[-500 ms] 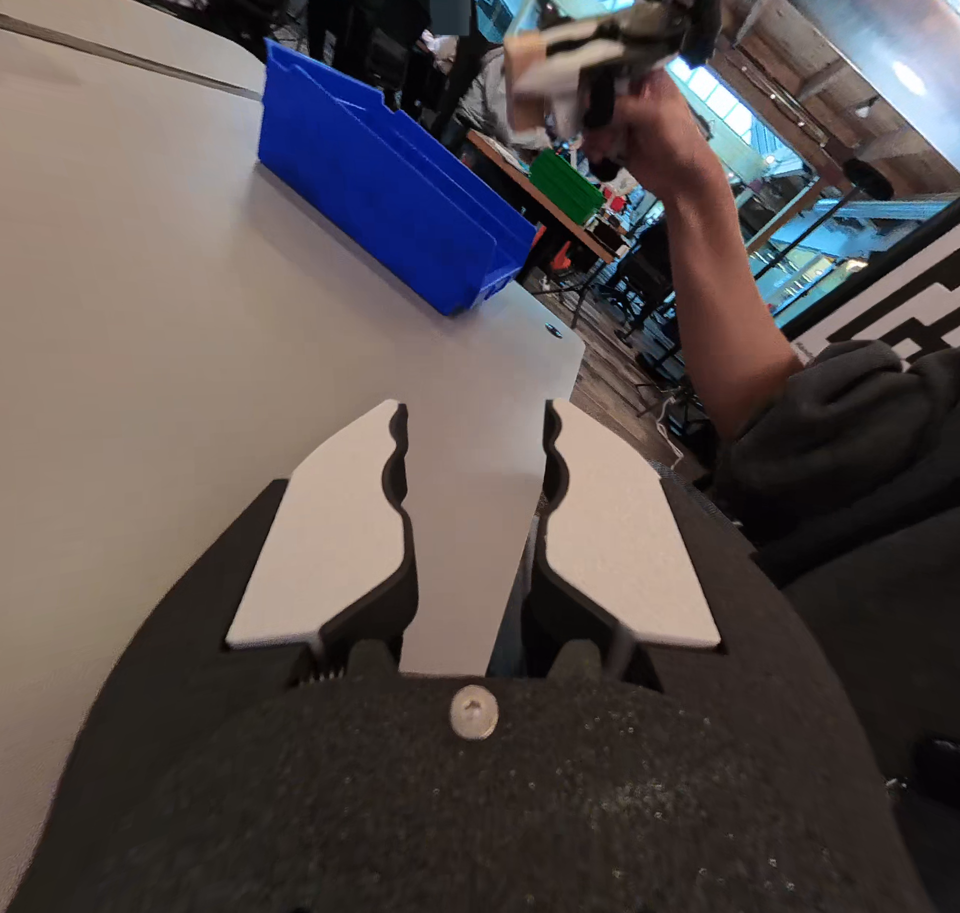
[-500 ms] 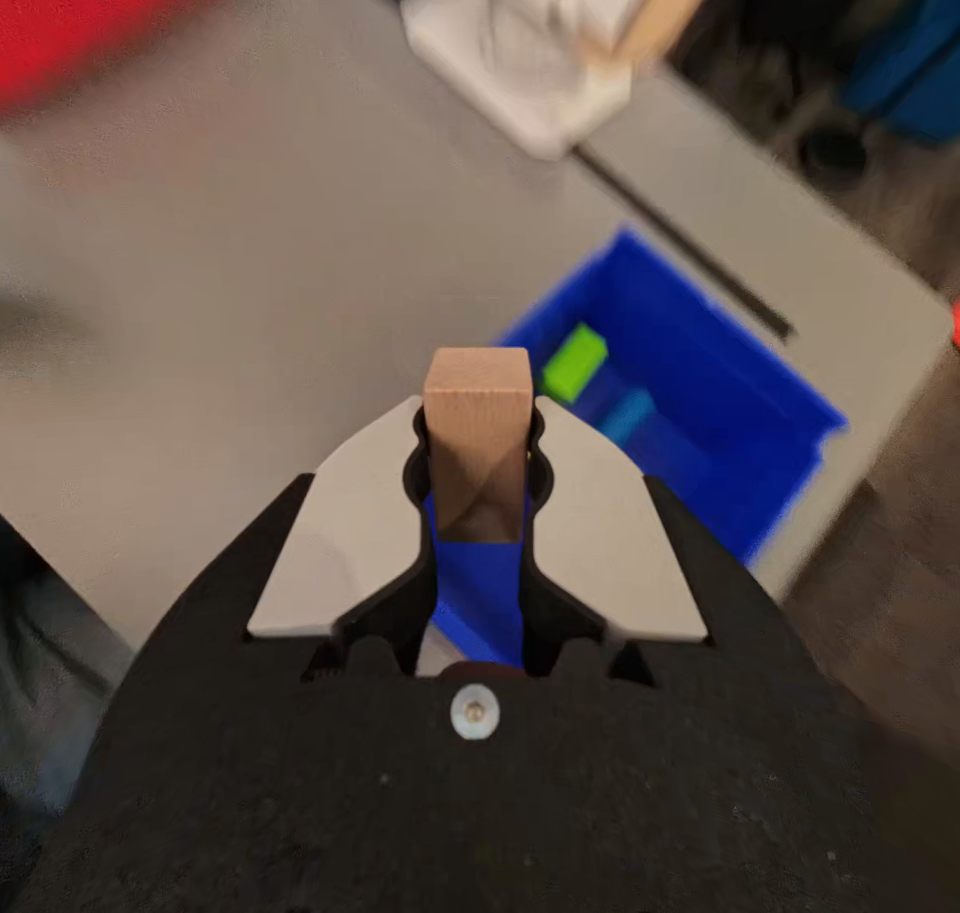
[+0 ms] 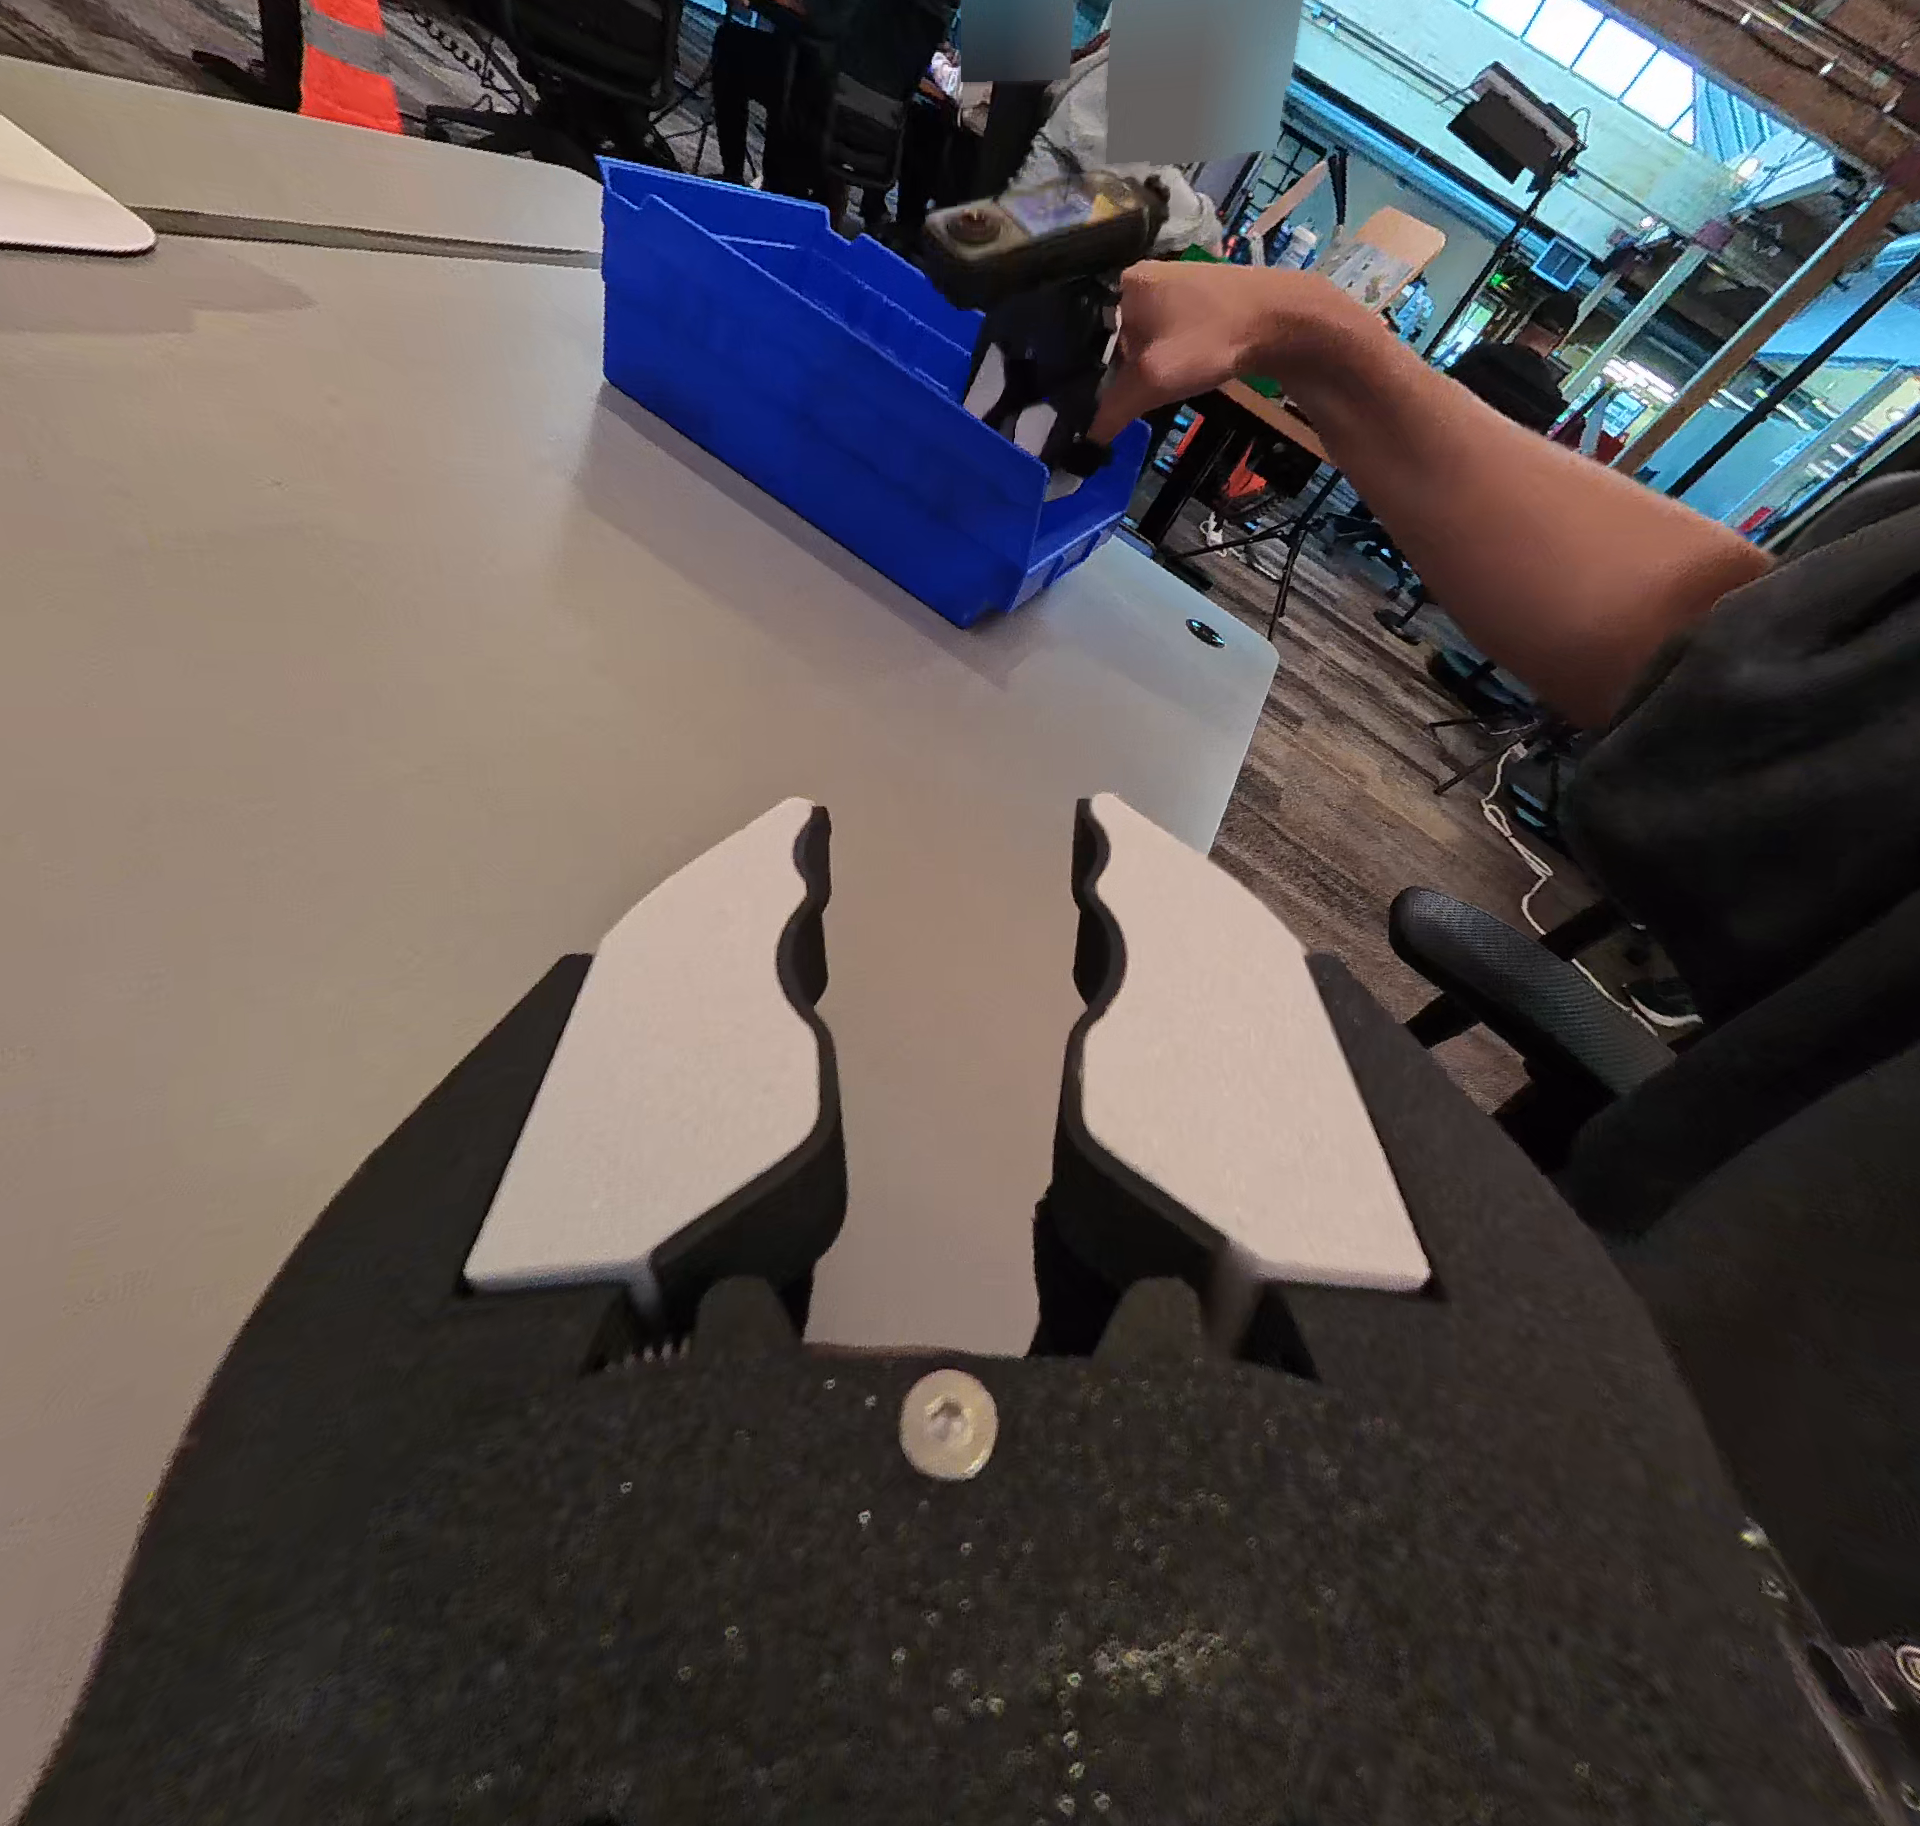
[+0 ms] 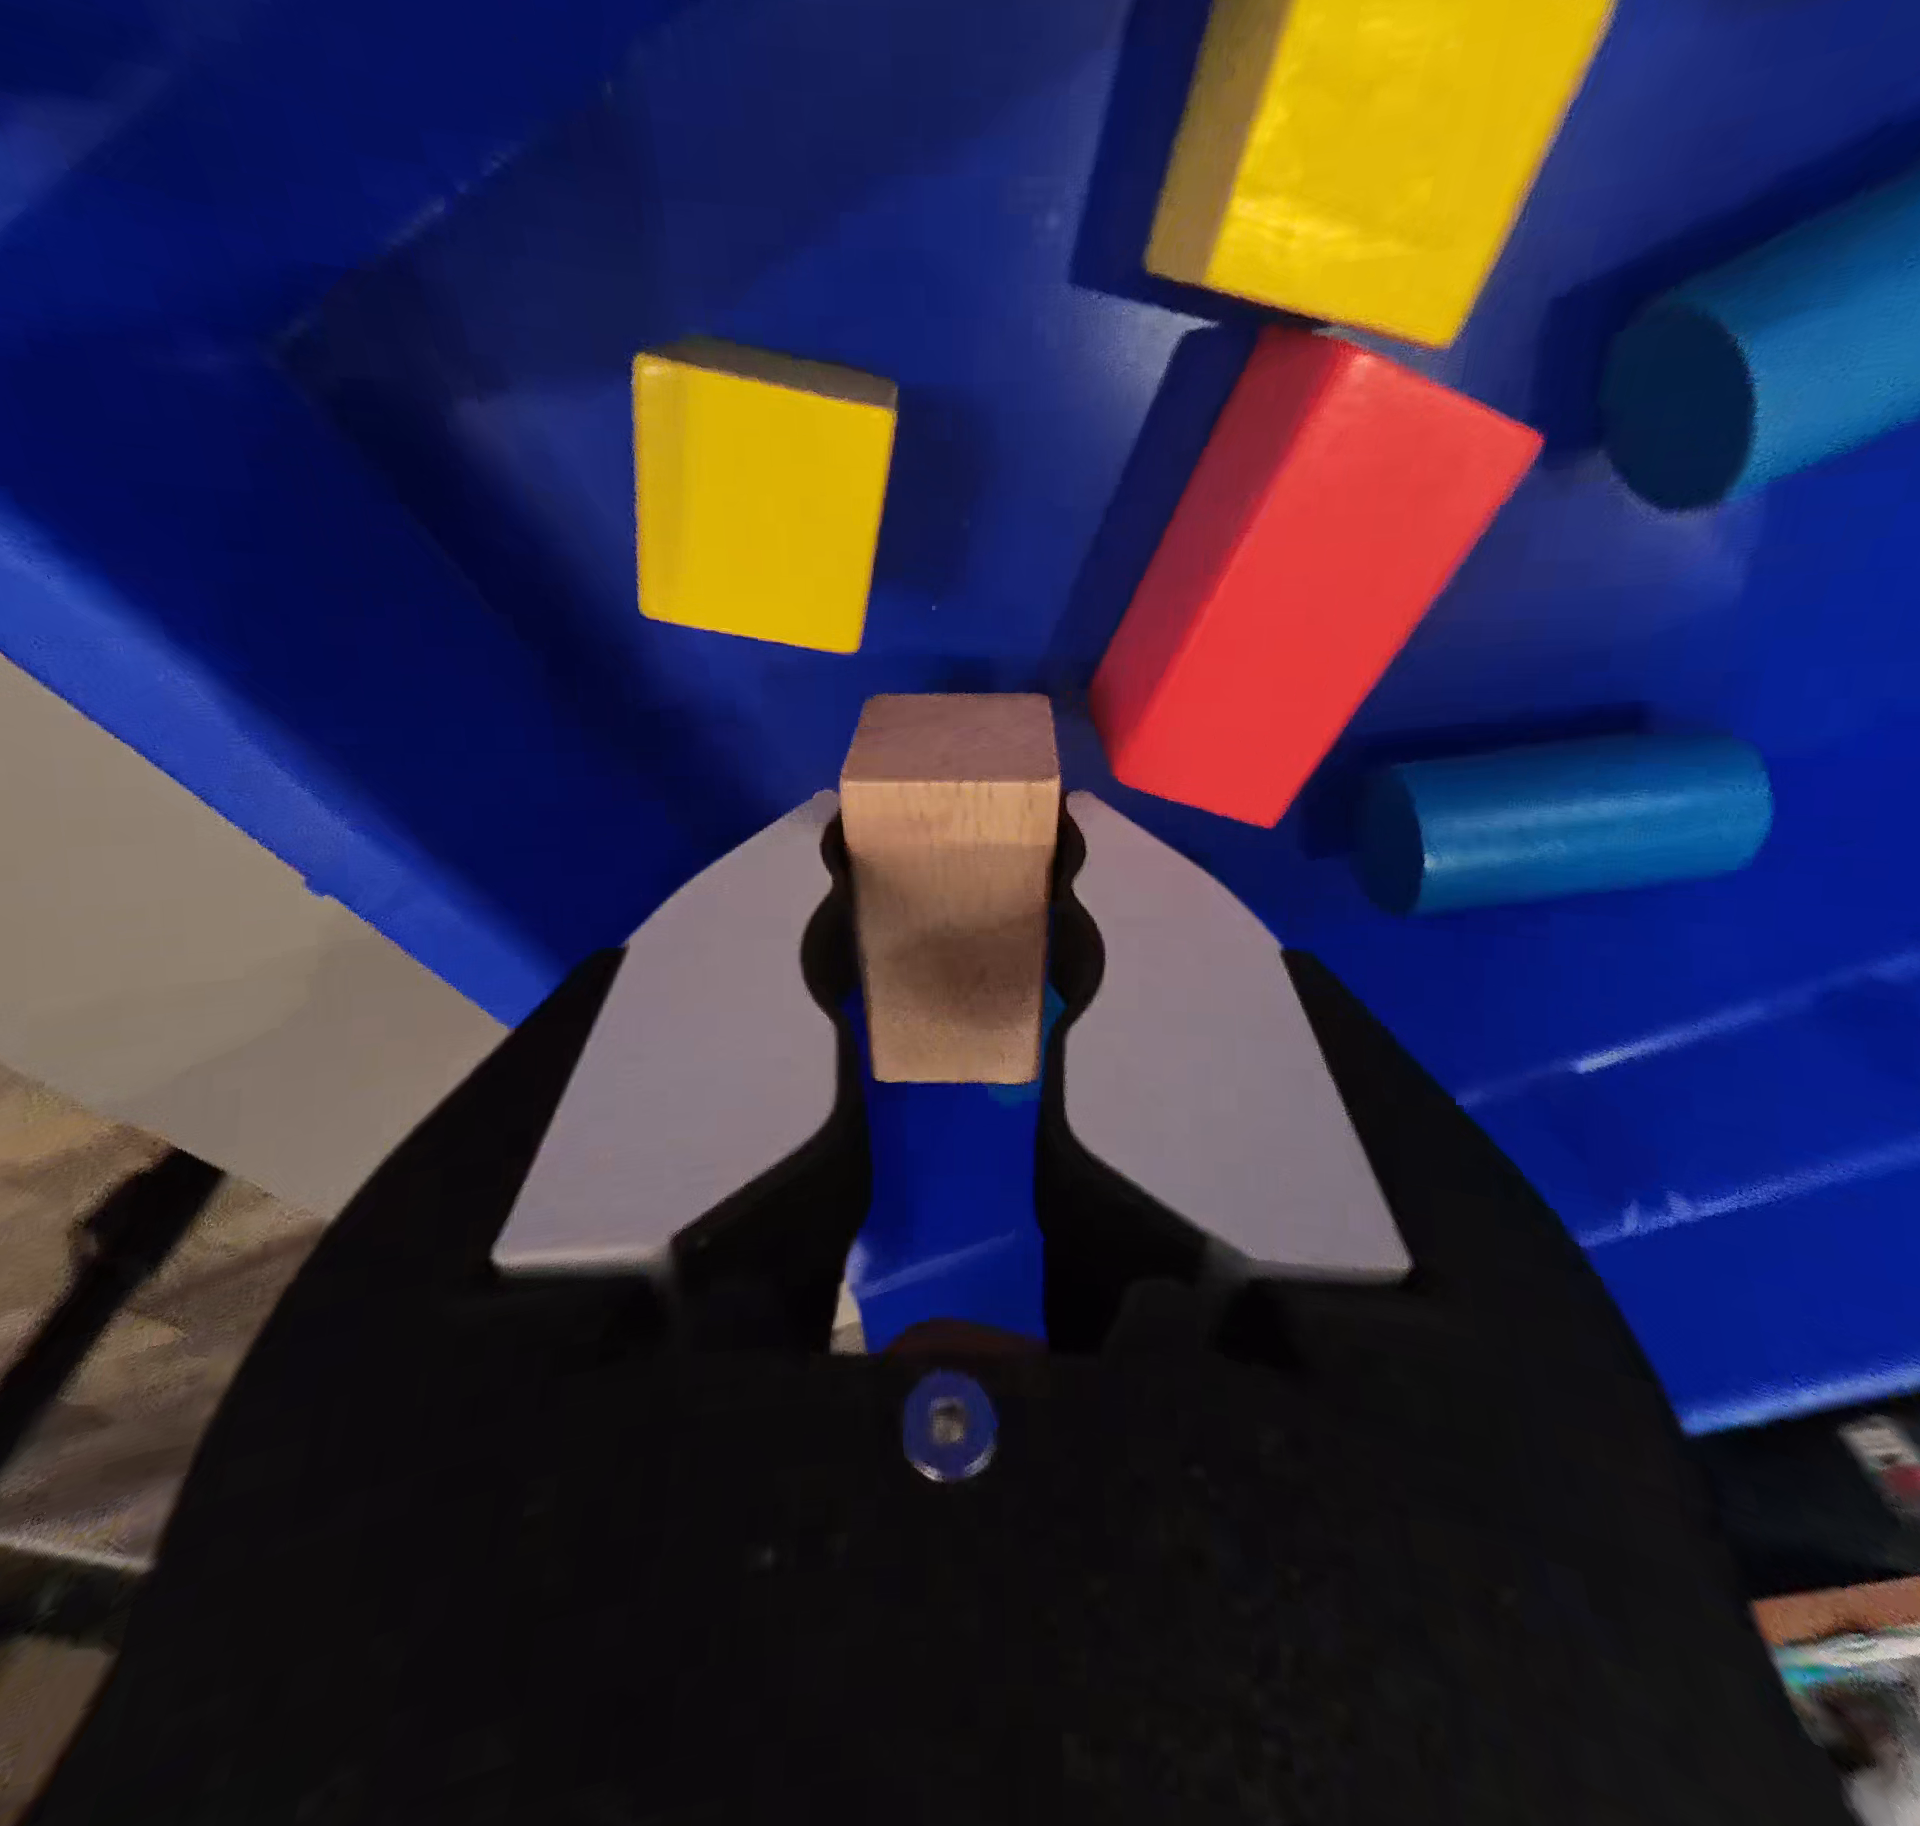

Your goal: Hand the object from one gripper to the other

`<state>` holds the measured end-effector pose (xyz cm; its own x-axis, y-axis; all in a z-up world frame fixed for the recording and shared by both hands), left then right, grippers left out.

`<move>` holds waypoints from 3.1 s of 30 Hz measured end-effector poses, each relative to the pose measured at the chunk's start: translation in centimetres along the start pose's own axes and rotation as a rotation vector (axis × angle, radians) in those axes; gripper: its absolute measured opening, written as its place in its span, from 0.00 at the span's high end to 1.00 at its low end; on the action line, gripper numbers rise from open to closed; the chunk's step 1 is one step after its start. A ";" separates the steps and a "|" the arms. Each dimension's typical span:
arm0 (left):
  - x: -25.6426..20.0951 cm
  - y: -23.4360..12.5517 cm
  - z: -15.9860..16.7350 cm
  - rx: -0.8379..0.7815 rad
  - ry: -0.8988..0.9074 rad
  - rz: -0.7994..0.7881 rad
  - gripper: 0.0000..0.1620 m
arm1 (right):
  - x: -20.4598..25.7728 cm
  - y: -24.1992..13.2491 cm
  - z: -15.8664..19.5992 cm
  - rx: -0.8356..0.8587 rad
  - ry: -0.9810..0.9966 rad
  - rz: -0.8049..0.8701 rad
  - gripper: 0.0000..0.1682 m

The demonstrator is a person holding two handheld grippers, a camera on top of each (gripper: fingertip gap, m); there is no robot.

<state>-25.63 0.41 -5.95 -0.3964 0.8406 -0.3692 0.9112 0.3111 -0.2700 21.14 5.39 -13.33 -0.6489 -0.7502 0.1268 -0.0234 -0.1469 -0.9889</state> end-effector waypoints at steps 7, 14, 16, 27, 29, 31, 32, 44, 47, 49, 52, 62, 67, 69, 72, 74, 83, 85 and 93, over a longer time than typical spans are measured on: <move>0.4 -0.3 0.1 -0.004 -0.001 -0.018 0.73 | -0.5 1.3 -0.4 0.052 -0.151 -0.059 0.79; 0.5 -0.3 0.2 -0.002 -0.004 -0.019 0.73 | -0.5 1.4 -0.3 0.052 -0.182 -0.058 0.79; 0.4 -0.3 0.2 0.000 0.001 -0.017 0.73 | -0.5 1.2 -0.3 0.050 -0.177 -0.037 0.79; 0.6 -0.2 0.3 -0.002 0.023 -0.054 0.72 | 10.9 -13.1 -0.5 -1.057 0.119 0.348 0.74; 1.1 -0.2 0.4 -0.012 0.048 -0.092 0.69 | 14.5 -11.4 -1.0 -1.407 0.286 0.208 0.74; 1.7 -0.3 0.4 -0.011 0.096 -0.145 0.68 | 17.7 -7.9 -2.0 -1.595 0.360 0.040 0.74; 2.0 -0.3 0.4 -0.013 0.118 -0.173 0.68 | 18.8 -6.1 -2.3 -1.610 0.389 0.007 0.72; 17.8 -8.4 -10.6 0.235 -0.216 -0.717 0.66 | 21.4 -1.9 -1.7 -1.588 0.370 0.213 0.61; 24.1 -6.6 -11.8 0.512 -0.261 -0.808 0.66 | 21.6 -2.2 -2.2 -1.621 0.341 0.185 0.60; 28.0 -4.8 -12.2 0.627 -0.273 -0.880 0.67 | 21.5 -2.3 -2.6 -1.621 0.331 0.177 0.60; 32.0 -1.8 -11.6 0.750 -0.310 -0.904 0.69 | 21.5 -2.5 -3.6 -1.627 0.309 0.131 0.59; 37.0 1.9 -7.7 0.936 -0.349 -0.913 0.76 | 22.3 -1.2 -4.2 -1.534 0.255 0.168 0.59; 37.5 1.7 -7.4 0.909 -0.346 -0.827 0.81 | 22.3 -1.4 -3.7 -1.565 0.280 0.137 0.59; 37.4 1.1 -7.6 0.862 -0.368 -0.788 0.81 | 22.4 -1.5 -3.5 -1.569 0.284 0.143 0.59; 36.6 -0.5 -7.9 0.743 -0.417 -0.700 0.81 | 22.4 -1.7 -3.1 -1.571 0.288 0.154 0.59; 35.8 -2.4 -8.2 0.633 -0.456 -0.642 0.81 | 22.4 -1.9 -2.9 -1.580 0.288 0.152 0.60; 26.2 -10.9 -10.7 0.005 -0.539 -0.059 0.81 | 21.2 -3.9 -4.5 -1.582 0.203 0.146 0.60; 22.7 -10.8 -11.4 -0.082 -0.459 0.064 0.81 | 20.5 -5.1 -6.0 -1.595 0.138 0.135 0.61; 7.5 -3.0 -13.0 -0.220 -0.043 0.305 0.81 | 19.6 -11.1 -15.9 -1.609 -0.023 -0.370 0.60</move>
<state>-29.88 11.56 3.65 -0.1032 0.8915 -0.4412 0.9885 0.1412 0.0542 -3.42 2.51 -1.10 -0.4188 -0.8398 0.3456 -0.8886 0.4573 0.0343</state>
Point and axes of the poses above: each gripper's, where its closed fingertips meet, y out along the fingers, z out of its underside, x = y × z across the jaws, the point moved 5 cm from there along -y, back along the fingers, and after that the axes turned 11 degrees about -z, right-handed, at the moved point
